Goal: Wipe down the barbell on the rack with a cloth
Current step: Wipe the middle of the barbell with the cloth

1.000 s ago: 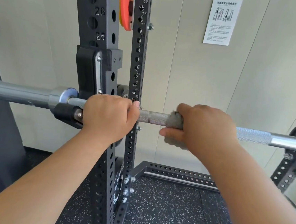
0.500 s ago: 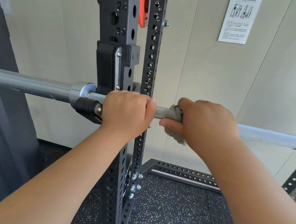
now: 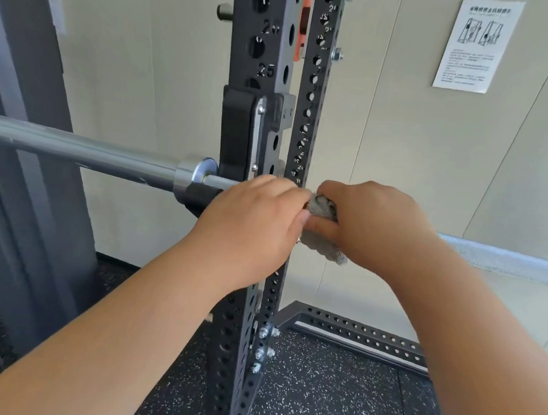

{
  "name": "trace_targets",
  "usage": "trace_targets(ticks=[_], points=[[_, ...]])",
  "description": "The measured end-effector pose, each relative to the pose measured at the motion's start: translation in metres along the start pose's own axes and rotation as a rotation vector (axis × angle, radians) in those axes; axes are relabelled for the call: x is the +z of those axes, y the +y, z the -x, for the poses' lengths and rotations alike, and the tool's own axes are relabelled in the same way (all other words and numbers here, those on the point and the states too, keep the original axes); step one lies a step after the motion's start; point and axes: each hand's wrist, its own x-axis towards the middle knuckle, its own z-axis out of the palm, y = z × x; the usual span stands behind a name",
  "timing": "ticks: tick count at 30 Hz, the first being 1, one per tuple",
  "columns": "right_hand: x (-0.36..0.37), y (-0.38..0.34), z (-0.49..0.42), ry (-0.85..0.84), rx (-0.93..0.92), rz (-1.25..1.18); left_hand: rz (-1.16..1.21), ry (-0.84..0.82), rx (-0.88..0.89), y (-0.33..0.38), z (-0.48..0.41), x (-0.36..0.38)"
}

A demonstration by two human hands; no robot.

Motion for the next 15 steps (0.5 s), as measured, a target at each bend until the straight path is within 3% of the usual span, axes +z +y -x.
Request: trace_targets(ticks=[3, 6, 15], points=[[0.002, -0.030, -0.015, 0.036, -0.074, 0.007, -0.071, 0.074, -0.021, -0.021, 0.001, -0.024], [0.004, -0.038, -0.016, 0.063, -0.109, 0.005, -0.080, 0.145, -0.152, -0.057, 0.000, -0.031], [0.006, -0.049, -0.033, 0.061, -0.047, -0.019, 0.127, 0.143, -0.241, -0.077, 0.005, -0.013]])
